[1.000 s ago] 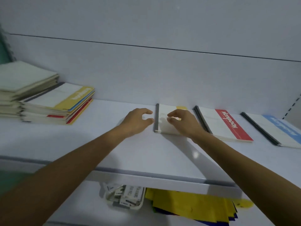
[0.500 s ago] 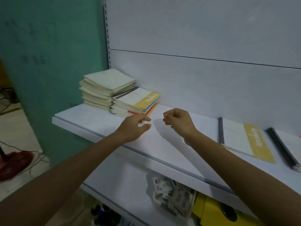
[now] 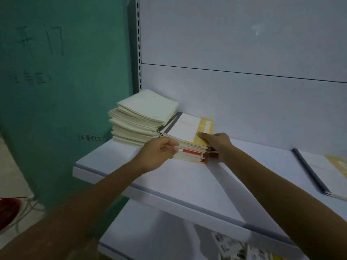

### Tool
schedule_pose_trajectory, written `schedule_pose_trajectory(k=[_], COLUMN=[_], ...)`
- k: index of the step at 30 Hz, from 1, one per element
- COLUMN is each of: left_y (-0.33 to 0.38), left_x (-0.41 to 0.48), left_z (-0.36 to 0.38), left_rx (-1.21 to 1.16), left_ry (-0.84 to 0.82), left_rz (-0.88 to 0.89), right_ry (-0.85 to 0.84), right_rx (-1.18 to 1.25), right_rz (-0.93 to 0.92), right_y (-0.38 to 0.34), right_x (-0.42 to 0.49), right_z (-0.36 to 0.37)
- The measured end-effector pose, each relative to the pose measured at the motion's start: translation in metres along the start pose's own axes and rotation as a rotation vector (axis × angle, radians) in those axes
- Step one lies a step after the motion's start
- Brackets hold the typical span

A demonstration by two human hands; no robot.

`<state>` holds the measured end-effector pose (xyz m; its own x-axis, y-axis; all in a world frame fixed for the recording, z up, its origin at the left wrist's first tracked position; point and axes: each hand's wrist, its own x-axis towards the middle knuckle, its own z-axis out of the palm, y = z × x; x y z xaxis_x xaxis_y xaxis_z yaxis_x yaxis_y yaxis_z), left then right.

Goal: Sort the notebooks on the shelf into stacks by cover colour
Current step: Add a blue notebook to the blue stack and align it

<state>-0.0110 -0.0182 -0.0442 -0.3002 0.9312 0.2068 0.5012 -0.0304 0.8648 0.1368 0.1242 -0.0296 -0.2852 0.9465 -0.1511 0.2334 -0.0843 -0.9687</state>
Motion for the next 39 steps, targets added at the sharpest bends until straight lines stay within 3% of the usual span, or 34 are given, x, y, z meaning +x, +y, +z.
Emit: schedule_pose_trajectory(k=[8, 12, 16, 19, 26, 29, 32, 36, 39], left_y=[-0.003, 0.005, 0.018, 0.039, 0.064, 0.057, 0.046, 0.036, 0.035], left_x=[0.015, 0.011, 0.000, -0.010, -0.024, -0.036, -0.054, -0.069, -0.073], left_z=[0.002, 0.009, 0.021, 0.036, 0.007, -0.019, -0.037, -0.050, -0.053], left_rx=[-0.336, -0.448, -0.654, -0.715, -0.640, -0.570, -0.506, -0.460, -0.469], left_ry=[-0.097, -0.160, -0.292, -0.154, 0.264, 0.370, 0.412, 0.435, 0.429], left_rz=[-0.215, -0.276, -0.302, -0.301, -0.132, -0.165, -0.194, -0.258, -0.279], right_ry=[0.050, 0.081, -0.008, -0.073, 0.004, 0.062, -0.070, -0.150, -0.067], right_rx=[-0.053, -0.029, 0.076, 0.086, -0.069, -0.472, -0.864, -1.130, -1.200], right_rz=[0.023, -0.083, -0.203, -0.290, -0.531, -0.632, -0.730, -0.857, -0.904], right_y=[0.003, 0.005, 0.006, 0.010, -0.021, -0.023, -0.016, -0.003, 0.003], right_x=[-0.010, -0.034, -0.071, -0.092, -0.064, -0.024, -0.009, -0.011, -0.012], right_z=[-0.014, -0.037, -0.056, -0.059, -0.043, -0.011, 0.026, 0.052, 0.053])
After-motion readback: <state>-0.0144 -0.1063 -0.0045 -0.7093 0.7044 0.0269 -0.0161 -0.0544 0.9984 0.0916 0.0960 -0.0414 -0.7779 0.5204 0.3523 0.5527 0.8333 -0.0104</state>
